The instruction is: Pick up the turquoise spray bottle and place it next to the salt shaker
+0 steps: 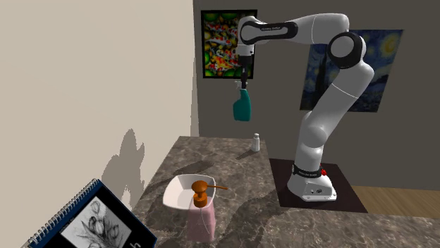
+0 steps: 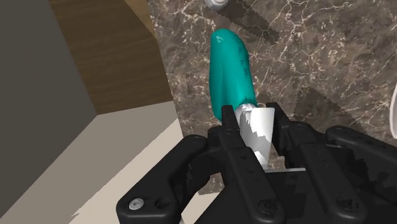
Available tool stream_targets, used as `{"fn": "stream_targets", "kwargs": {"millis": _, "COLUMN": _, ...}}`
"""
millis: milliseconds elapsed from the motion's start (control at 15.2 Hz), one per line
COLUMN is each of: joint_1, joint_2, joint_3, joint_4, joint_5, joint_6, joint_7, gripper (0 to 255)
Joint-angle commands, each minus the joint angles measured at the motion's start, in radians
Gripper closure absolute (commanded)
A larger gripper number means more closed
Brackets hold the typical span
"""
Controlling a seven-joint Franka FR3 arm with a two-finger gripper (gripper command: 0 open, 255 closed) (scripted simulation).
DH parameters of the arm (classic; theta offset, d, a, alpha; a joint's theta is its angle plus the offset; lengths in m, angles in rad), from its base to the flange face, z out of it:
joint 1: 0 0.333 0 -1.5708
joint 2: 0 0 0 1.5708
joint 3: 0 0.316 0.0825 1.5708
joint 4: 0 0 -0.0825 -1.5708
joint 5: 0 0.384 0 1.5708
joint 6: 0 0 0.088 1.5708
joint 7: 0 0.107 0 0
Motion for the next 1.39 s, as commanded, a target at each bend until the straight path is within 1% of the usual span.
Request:
{"fn": "stream_targets", "kwargs": {"millis": 0, "joint_1": -0.002, "joint_2": -0.007, "joint_3": -0.002, "joint_4": -0.035, "joint_5": -0.003, "joint_6": 0.029, "joint_7": 0.0, "gripper": 255}}
{"fn": "stream_targets", "kwargs": {"millis": 1320, "joint_1": -0.013, "joint_2": -0.006, "joint_3": -0.029, "joint_4": -0.302, "joint_5": -0.023, "joint_6": 0.297, "joint_7": 0.007, "gripper": 255}}
